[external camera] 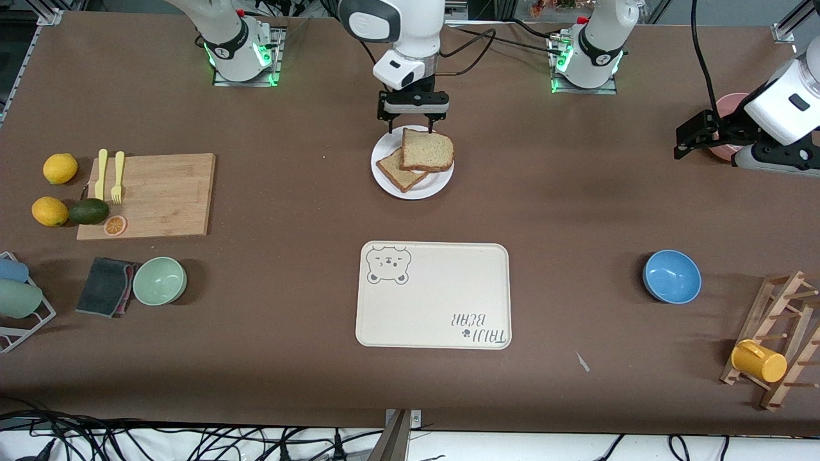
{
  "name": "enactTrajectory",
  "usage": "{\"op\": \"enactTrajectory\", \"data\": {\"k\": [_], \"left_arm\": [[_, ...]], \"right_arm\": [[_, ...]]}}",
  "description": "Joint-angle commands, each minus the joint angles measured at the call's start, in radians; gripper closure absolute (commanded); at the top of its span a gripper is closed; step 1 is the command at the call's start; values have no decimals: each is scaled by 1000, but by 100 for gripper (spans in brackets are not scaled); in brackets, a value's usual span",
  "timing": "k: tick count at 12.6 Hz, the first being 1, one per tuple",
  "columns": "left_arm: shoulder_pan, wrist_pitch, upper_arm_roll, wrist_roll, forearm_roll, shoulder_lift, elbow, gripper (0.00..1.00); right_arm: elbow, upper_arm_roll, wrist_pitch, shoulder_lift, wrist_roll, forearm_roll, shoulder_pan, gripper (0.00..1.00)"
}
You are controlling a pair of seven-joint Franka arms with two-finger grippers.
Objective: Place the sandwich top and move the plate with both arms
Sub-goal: 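Lower the bread onto the egg slice and open the right gripper, then raise the right gripper away while the left gripper reaches the plate rim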
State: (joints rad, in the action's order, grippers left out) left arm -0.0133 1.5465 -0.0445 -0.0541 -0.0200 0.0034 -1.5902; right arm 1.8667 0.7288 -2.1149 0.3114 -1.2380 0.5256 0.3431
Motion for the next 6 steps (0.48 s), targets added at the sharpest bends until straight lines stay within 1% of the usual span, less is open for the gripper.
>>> {"op": "enactTrajectory", "data": {"k": [1, 3, 4, 5, 6], "left_arm": [[1, -25, 0, -20, -6, 13, 32, 0], [-5, -28, -1, -21, -21, 35, 29, 0], [-13, -48, -3, -23, -23, 55, 32, 0], [-42, -51, -3, -21, -24, 59, 30, 0], [-65, -52, -5, -21, -24, 73, 29, 0]], "right_arm": [[67, 0, 3, -142, 232, -161, -126, 1], [109, 0, 6, -237, 432, -255, -228, 1], [118, -2, 21, -274, 484, -278, -266, 1], [118, -2, 51, -302, 503, -301, -298, 1], [118, -3, 62, -322, 514, -346, -324, 1]]}}
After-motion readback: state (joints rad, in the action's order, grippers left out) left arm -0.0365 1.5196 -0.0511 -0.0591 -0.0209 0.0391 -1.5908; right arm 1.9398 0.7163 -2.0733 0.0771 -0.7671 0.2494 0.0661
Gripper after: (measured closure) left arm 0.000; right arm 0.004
